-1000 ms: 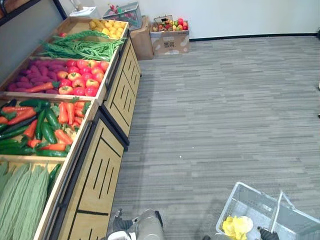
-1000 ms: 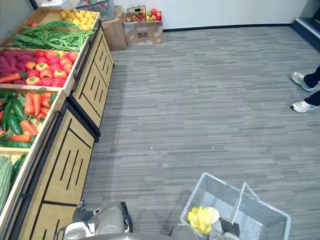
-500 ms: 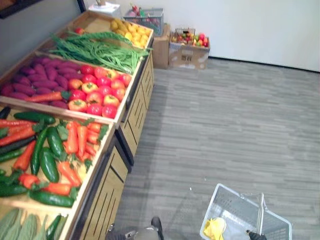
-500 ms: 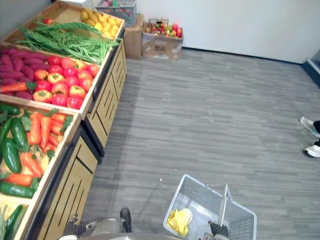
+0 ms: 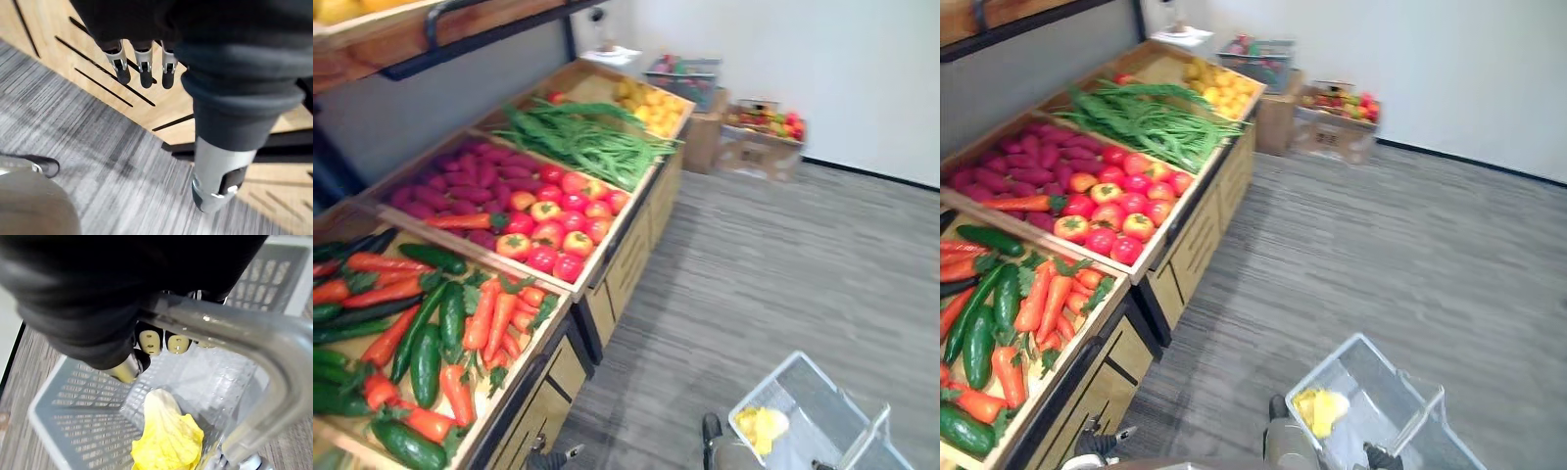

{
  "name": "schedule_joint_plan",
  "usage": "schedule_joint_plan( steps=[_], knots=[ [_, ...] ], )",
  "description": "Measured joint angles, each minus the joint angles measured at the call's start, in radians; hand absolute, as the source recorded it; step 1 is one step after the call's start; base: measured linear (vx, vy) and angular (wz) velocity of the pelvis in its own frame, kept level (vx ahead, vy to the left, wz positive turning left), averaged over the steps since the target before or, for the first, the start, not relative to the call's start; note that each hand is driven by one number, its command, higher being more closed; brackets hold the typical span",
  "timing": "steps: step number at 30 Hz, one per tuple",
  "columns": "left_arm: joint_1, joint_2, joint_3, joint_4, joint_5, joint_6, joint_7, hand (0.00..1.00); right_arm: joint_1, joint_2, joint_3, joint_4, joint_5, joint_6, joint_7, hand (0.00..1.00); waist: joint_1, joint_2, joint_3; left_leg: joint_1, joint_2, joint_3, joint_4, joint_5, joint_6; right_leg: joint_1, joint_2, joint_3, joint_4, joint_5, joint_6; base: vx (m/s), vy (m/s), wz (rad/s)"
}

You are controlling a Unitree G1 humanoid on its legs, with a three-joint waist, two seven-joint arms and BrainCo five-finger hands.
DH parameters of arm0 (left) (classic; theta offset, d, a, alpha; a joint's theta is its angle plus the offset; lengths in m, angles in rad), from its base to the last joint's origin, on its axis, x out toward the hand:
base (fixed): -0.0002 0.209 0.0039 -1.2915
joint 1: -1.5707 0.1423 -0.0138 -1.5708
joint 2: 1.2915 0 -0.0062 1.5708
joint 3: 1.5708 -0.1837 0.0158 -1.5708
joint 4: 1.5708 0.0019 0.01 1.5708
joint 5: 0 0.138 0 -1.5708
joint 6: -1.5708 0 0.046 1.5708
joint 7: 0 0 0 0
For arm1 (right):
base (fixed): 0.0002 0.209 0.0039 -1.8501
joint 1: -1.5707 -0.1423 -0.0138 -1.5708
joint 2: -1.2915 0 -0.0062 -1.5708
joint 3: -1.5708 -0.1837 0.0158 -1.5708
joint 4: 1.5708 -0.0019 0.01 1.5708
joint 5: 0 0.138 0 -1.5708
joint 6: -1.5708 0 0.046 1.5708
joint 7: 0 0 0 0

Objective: Pick vegetable in the basket

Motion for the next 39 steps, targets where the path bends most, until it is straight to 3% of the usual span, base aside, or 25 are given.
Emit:
schedule_joint_plan(
  steps=[1, 3, 7, 10, 12, 13, 15, 17, 19, 22, 27, 31, 32, 33, 34, 35, 36, 37, 39],
  knots=[
    [0.010, -0.029, 0.014, -0.021, -0.003, -0.004, -0.001, 0.00, -0.001, -0.002, -0.014, -0.011, 0.005, 0.005, -0.006, 1.00, 0.015, 0.018, -0.002, -0.010, 0.023, -0.040, 0.000, 0.028, -0.016, -0.012, -0.012, -0.074, 0.087, -0.074, -0.023, 0.42, -0.404, 1.48],
    [0.015, -0.038, 0.027, -0.032, -0.007, -0.003, 0.000, 0.00, -0.001, 0.000, -0.014, -0.033, 0.005, 0.006, -0.008, 1.00, 0.010, 0.025, -0.003, -0.038, 0.037, -0.095, -0.003, 0.067, -0.019, -0.006, -0.036, -0.158, 0.128, -0.120, -0.044, 0.35, -0.407, 1.43],
    [0.011, -0.040, 0.034, -0.046, -0.018, -0.001, -0.002, 0.00, 0.015, 0.001, -0.014, -0.036, 0.002, 0.006, -0.006, 1.00, 0.003, 0.033, -0.008, -0.123, 0.098, -0.141, 0.011, 0.195, -0.032, 0.124, -0.055, -0.386, 0.077, -0.145, -0.082, 0.28, -0.348, 1.77],
    [0.012, -0.039, 0.027, -0.055, -0.020, -0.001, -0.005, 0.00, 0.008, -0.001, -0.035, -0.039, 0.002, 0.005, 0.001, 1.00, 0.010, 0.032, -0.007, -0.169, 0.135, 0.057, 0.046, 0.233, -0.044, 0.206, -0.066, -0.489, 0.034, -0.152, -0.092, 0.09, -0.108, 1.54],
    [0.012, -0.021, -0.008, -0.048, -0.020, 0.000, -0.009, 0.00, -0.015, -0.003, -0.076, -0.034, 0.002, -0.002, 0.004, 1.00, 0.008, 0.032, -0.008, -0.204, 0.160, 0.318, 0.037, 0.268, -0.034, 0.238, -0.095, -0.574, 0.006, -0.151, -0.091, 0.01, -0.001, 1.46],
    [0.010, -0.007, -0.033, -0.036, -0.019, 0.000, -0.010, 0.00, -0.026, -0.013, -0.094, -0.023, -0.004, -0.004, 0.005, 1.00, -0.004, 0.033, -0.009, -0.211, 0.159, 0.471, -0.004, 0.291, -0.010, 0.252, -0.112, -0.620, -0.015, -0.148, -0.086, -0.02, 0.064, 1.31],
    [0.002, 0.003, -0.050, -0.016, -0.017, 0.002, -0.010, 0.00, -0.039, -0.020, -0.114, 0.000, -0.005, -0.007, 0.005, 1.00, -0.008, 0.035, -0.010, -0.208, 0.137, 0.646, -0.080, 0.325, 0.005, 0.259, -0.125, -0.660, -0.056, -0.138, -0.069, -0.03, 0.149, 1.31],
    [0.008, 0.008, -0.050, 0.011, -0.016, 0.012, -0.009, 0.00, -0.057, -0.020, -0.130, 0.016, -0.004, 0.001, 0.004, 1.00, -0.002, 0.039, -0.014, -0.204, 0.098, 0.655, -0.155, 0.369, 0.012, 0.280, -0.127, -0.692, -0.102, -0.118, -0.042, -0.05, 0.160, 0.87],
    [0.034, 0.022, -0.074, 0.040, -0.014, 0.024, -0.010, 0.00, -0.070, -0.020, -0.144, 0.046, -0.004, 0.014, 0.005, 1.00, -0.005, 0.039, -0.017, -0.173, 0.043, 0.600, -0.276, 0.434, 0.027, 0.319, -0.125, -0.734, -0.157, -0.090, -0.022, -0.05, 0.120, 0.67],
    [0.041, 0.030, -0.088, 0.053, -0.005, 0.025, -0.012, 0.00, -0.084, -0.012, -0.151, 0.054, -0.005, 0.020, 0.005, 1.00, -0.004, 0.041, -0.025, -0.197, 0.014, 0.541, -0.331, 0.471, 0.045, 0.319, -0.123, -0.779, -0.179, -0.079, -0.009, -0.07, 0.099, 0.69],
    [0.058, 0.040, -0.089, 0.061, -0.002, 0.034, -0.014, 0.00, -0.110, 0.010, -0.147, 0.051, -0.005, 0.023, 0.006, 1.00, 0.001, 0.026, -0.024, -0.210, -0.009, 0.523, -0.334, 0.464, 0.046, 0.324, -0.135, -0.781, -0.181, -0.083, -0.012, -0.06, 0.071, 0.19],
    [0.061, 0.054, -0.094, 0.074, -0.001, 0.036, -0.031, 0.00, -0.101, 0.009, -0.148, 0.047, -0.006, 0.026, 0.005, 1.00, 0.000, -0.004, -0.016, -0.171, -0.050, 0.578, -0.330, 0.422, 0.086, 0.336, -0.202, -0.785, -0.133, -0.116, 0.029, 0.05, 0.092, 0.05],
    [0.069, 0.068, -0.104, 0.080, 0.000, 0.036, -0.033, 0.00, -0.086, 0.008, -0.147, 0.046, -0.006, 0.026, 0.005, 1.00, -0.001, -0.022, -0.025, -0.148, -0.072, 0.619, -0.327, 0.388, 0.085, 0.349, -0.246, -0.785, -0.091, -0.122, 0.063, 0.18, 0.102, 0.14],
    [0.073, 0.067, -0.108, 0.080, 0.000, 0.036, -0.033, 0.00, -0.081, -0.004, -0.147, 0.047, -0.006, 0.026, 0.005, 1.00, -0.004, -0.017, -0.025, -0.138, -0.064, 0.611, -0.330, 0.392, 0.077, 0.325, -0.272, -0.746, 0.023, -0.103, 0.049, 0.22, 0.154, 0.22],
    [0.073, 0.070, -0.111, 0.079, 0.000, 0.035, -0.032, 0.00, -0.085, -0.013, -0.147, 0.044, -0.005, 0.025, 0.005, 1.00, -0.004, -0.018, -0.024, -0.124, -0.066, 0.594, -0.330, 0.378, 0.084, 0.250, -0.304, -0.631, 0.175, -0.055, -0.020, 0.25, 0.141, 0.41],
    [0.069, 0.080, -0.119, 0.078, 0.000, 0.035, -0.032, 0.00, -0.098, -0.016, -0.150, 0.046, -0.002, 0.029, 0.002, 1.00, -0.011, -0.003, -0.021, -0.114, -0.050, 0.562, -0.323, 0.374, 0.091, 0.173, -0.300, -0.520, 0.292, 0.002, -0.048, 0.23, 0.134, 0.51],
    [0.063, 0.089, -0.118, 0.077, 0.000, 0.035, -0.031, 0.00, -0.101, -0.013, -0.152, 0.049, -0.001, 0.030, 0.003, 1.00, -0.017, 0.005, -0.020, -0.116, -0.039, 0.546, -0.317, 0.370, 0.097, 0.150, -0.281, -0.469, 0.314, -0.014, -0.044, 0.26, 0.068, 0.64],
    [0.055, 0.095, -0.113, 0.076, -0.001, 0.035, -0.030, 0.00, -0.103, -0.009, -0.152, 0.049, -0.002, 0.029, 0.002, 1.00, -0.022, -0.010, -0.015, -0.122, -0.020, 0.524, -0.301, 0.370, 0.098, 0.117, -0.243, -0.402, 0.298, -0.062, -0.027, 0.21, 0.024, 0.52],
    [0.046, 0.106, -0.094, 0.077, -0.003, 0.036, -0.029, 0.00, -0.099, -0.008, -0.148, 0.049, -0.004, 0.027, 0.003, 1.00, -0.026, -0.021, -0.011, -0.117, -0.007, 0.493, -0.297, 0.368, 0.096, 0.100, -0.192, -0.353, 0.193, -0.072, -0.024, 0.21, -0.002, 0.54]
  ],
)
